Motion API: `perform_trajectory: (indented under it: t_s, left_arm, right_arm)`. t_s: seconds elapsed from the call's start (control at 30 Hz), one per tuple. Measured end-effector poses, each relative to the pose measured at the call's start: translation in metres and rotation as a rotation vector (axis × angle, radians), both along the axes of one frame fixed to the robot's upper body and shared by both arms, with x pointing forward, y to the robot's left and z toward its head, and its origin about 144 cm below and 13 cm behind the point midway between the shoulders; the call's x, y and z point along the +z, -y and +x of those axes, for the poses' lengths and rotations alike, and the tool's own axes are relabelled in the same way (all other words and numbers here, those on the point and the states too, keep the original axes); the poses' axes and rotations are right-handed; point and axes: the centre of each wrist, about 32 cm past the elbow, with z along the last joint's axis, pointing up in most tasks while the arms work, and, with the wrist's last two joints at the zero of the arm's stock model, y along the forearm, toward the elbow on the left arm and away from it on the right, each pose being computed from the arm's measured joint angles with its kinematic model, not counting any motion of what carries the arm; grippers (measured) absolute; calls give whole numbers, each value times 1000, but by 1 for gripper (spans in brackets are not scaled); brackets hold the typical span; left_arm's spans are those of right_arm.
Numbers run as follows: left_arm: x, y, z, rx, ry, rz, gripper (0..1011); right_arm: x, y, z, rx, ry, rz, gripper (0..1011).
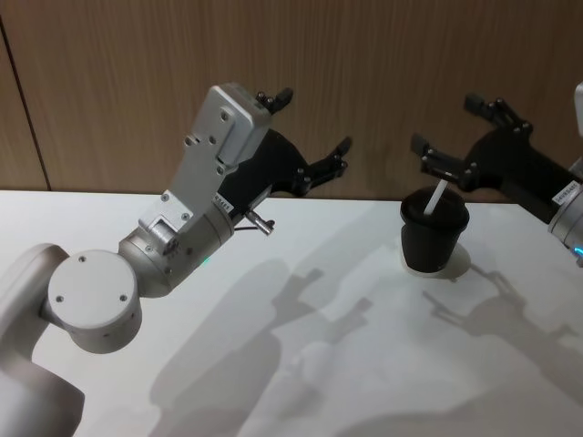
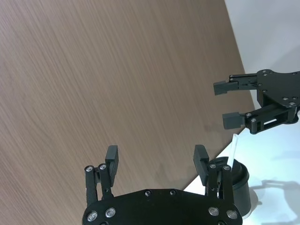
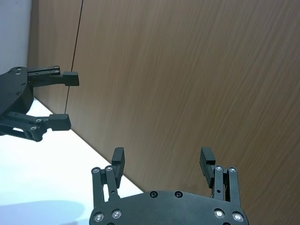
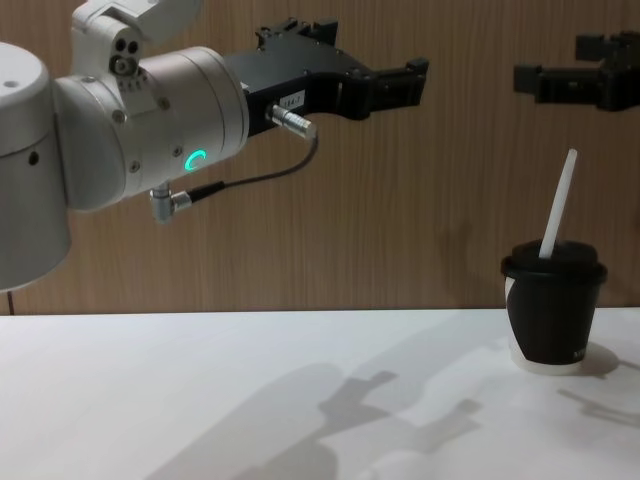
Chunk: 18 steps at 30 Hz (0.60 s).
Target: Pick up the straw with one hand, pass it to the other hand, and insert it into the cup.
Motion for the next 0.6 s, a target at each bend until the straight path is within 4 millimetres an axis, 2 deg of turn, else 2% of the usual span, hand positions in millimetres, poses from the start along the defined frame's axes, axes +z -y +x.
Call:
perform_trajectory:
  t_s: [0.6]
  left_arm:
    - [-1, 0, 1, 6, 2, 1, 1003]
  right_arm:
    - [0, 0, -1, 4, 0, -5, 1001]
